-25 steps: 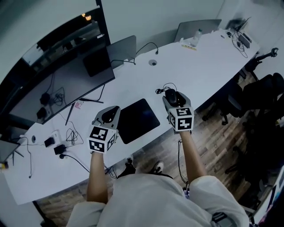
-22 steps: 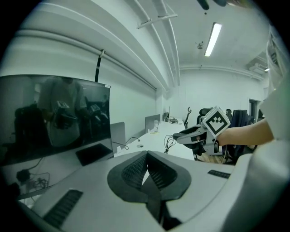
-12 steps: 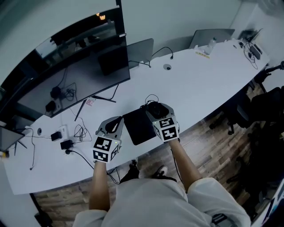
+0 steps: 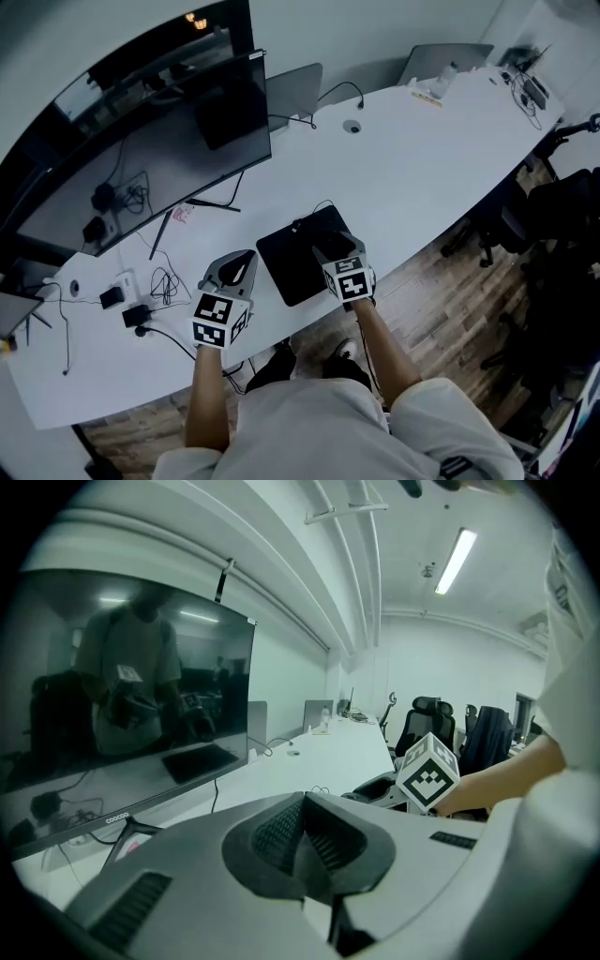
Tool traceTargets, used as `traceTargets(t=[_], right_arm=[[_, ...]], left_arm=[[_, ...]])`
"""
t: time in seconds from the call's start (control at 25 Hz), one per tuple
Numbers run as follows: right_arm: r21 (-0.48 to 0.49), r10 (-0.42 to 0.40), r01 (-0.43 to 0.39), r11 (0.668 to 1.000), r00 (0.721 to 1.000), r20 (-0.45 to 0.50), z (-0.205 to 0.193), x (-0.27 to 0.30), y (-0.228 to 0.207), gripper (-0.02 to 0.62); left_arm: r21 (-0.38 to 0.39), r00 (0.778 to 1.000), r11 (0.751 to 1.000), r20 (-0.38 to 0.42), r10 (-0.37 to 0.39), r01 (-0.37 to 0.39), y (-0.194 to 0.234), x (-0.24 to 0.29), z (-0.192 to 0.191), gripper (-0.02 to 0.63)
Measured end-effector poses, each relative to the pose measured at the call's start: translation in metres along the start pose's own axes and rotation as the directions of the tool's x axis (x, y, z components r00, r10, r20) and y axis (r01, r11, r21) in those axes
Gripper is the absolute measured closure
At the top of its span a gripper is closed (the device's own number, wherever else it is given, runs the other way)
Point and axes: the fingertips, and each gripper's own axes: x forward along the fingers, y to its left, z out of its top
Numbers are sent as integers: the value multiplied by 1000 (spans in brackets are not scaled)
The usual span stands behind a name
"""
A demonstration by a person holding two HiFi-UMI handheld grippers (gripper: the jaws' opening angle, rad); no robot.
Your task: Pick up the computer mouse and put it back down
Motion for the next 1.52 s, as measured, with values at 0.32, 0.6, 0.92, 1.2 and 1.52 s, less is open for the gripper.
traceTargets(t=[0.32,0.6,0.92,1.2,1.52], right_arm=[[50,-80,87,995,989,-123,-57,19,-22,308],[65,-116,130,989,976,-183,-75,35,-32,308],[96,-107,120,988,985,-134,-62,16,-39,298],[96,-81,82,992,997,-14,-15,-47,-75,305],[196,-284,257,946,950,128,54,-167,-175,470]], left_arm=[[24,992,992,-38,-122,123,-7,36,-15,594],[45,979,980,-67,-191,194,-17,56,-23,594],[58,975,975,-63,-212,216,-29,63,-13,594],[90,979,975,5,-204,203,-46,67,41,594],[190,969,964,130,-212,186,-85,65,134,594]])
